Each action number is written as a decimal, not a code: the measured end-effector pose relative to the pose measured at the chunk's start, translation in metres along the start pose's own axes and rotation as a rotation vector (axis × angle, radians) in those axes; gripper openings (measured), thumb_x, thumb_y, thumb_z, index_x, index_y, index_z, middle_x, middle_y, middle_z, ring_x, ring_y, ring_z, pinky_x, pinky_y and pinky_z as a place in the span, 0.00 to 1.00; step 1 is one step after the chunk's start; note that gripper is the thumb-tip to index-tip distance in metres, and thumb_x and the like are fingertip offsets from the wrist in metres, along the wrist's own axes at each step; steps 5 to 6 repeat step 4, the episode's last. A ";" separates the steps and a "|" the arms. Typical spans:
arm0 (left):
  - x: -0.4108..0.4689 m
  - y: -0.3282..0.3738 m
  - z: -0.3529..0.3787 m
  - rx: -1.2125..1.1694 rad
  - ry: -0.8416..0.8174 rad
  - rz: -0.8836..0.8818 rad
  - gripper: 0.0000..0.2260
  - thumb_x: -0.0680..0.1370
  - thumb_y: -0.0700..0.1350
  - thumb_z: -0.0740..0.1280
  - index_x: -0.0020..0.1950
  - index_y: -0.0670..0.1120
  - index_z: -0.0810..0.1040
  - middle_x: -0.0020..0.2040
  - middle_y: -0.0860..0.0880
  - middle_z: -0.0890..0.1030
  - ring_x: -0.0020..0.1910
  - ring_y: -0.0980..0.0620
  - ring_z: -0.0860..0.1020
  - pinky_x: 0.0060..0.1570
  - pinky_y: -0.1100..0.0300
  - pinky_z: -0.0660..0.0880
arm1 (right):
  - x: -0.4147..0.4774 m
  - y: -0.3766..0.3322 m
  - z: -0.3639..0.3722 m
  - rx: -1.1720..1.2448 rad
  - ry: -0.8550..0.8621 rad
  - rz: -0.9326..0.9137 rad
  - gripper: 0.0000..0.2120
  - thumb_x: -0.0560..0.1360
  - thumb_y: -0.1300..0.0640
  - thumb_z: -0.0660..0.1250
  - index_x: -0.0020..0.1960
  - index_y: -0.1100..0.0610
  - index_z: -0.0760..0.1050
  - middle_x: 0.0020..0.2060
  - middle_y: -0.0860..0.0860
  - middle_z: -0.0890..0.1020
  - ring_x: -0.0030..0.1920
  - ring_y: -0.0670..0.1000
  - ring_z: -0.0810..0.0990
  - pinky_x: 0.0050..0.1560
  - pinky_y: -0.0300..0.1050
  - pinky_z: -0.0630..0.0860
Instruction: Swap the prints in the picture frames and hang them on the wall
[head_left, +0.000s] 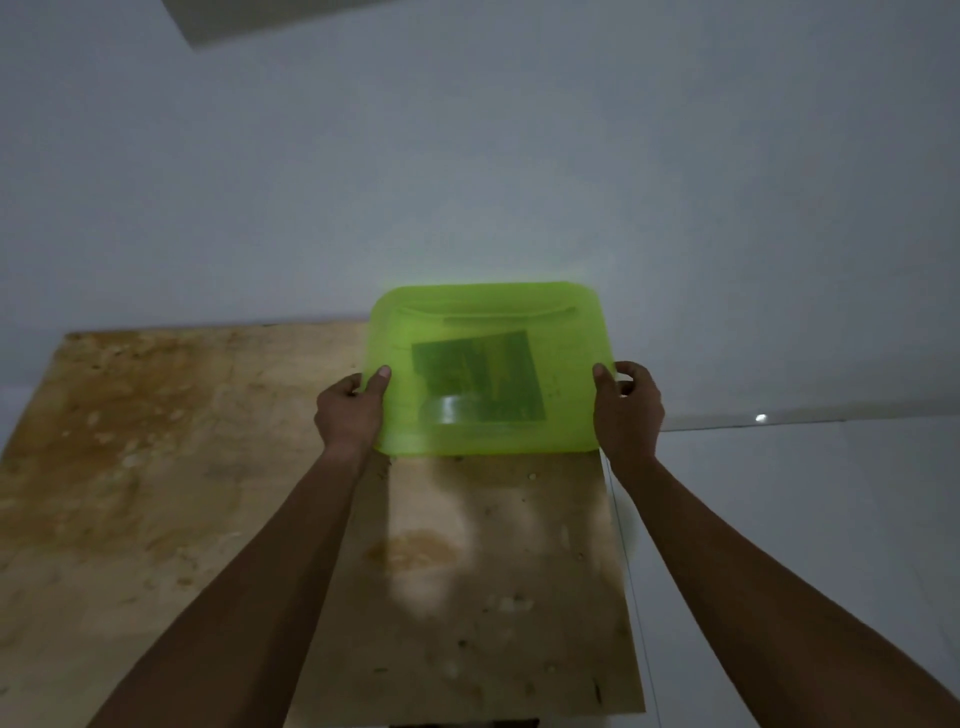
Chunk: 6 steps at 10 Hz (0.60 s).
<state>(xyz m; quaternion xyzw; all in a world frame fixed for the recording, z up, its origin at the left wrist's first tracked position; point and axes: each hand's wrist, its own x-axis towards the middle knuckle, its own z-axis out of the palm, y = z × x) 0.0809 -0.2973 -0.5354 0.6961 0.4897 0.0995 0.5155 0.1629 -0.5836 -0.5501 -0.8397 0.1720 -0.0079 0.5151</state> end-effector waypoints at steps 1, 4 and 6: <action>0.004 0.003 -0.002 -0.036 -0.076 0.012 0.31 0.69 0.59 0.75 0.66 0.41 0.79 0.62 0.42 0.81 0.63 0.44 0.78 0.66 0.48 0.73 | -0.003 0.003 0.000 -0.025 -0.029 0.000 0.21 0.81 0.42 0.63 0.66 0.55 0.75 0.56 0.54 0.81 0.57 0.56 0.79 0.60 0.55 0.75; -0.026 0.012 -0.060 0.067 -0.190 0.138 0.34 0.63 0.63 0.76 0.63 0.44 0.80 0.60 0.42 0.82 0.59 0.45 0.80 0.63 0.50 0.75 | -0.060 -0.067 -0.030 0.055 0.136 -0.113 0.27 0.74 0.33 0.64 0.64 0.50 0.77 0.55 0.54 0.81 0.57 0.56 0.80 0.59 0.55 0.76; -0.026 0.012 -0.060 0.067 -0.190 0.138 0.34 0.63 0.63 0.76 0.63 0.44 0.80 0.60 0.42 0.82 0.59 0.45 0.80 0.63 0.50 0.75 | -0.060 -0.067 -0.030 0.055 0.136 -0.113 0.27 0.74 0.33 0.64 0.64 0.50 0.77 0.55 0.54 0.81 0.57 0.56 0.80 0.59 0.55 0.76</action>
